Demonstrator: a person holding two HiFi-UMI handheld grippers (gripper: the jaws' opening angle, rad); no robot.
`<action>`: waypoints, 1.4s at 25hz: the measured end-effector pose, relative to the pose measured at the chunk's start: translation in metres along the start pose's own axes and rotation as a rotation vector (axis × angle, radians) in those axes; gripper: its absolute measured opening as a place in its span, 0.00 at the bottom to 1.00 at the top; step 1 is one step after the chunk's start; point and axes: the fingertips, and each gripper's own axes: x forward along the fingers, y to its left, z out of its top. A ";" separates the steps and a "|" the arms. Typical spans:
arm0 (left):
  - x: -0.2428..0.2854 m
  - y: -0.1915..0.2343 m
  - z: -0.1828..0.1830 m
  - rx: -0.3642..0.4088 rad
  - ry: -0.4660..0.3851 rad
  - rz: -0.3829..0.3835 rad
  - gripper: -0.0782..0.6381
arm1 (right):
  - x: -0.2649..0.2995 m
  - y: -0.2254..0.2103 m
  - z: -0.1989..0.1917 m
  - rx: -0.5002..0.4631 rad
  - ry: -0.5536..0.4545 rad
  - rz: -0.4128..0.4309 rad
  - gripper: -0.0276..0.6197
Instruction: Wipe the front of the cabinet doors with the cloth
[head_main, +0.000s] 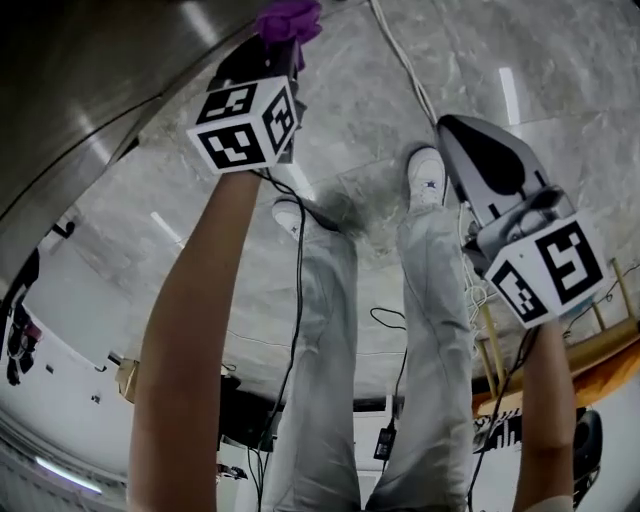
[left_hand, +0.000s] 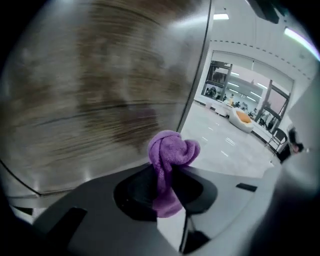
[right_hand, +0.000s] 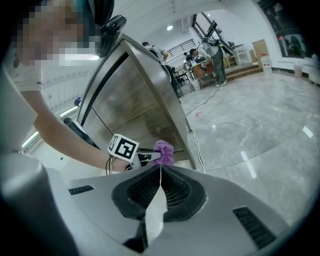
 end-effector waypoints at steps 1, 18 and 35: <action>0.013 -0.009 0.001 -0.012 -0.001 -0.008 0.22 | -0.003 -0.007 -0.005 0.011 -0.008 -0.014 0.09; -0.009 0.100 -0.057 -0.127 0.056 0.165 0.22 | 0.029 0.001 -0.026 0.010 -0.024 -0.038 0.09; -0.129 0.228 -0.108 -0.248 0.006 0.348 0.22 | 0.062 0.086 -0.041 -0.130 0.068 -0.003 0.09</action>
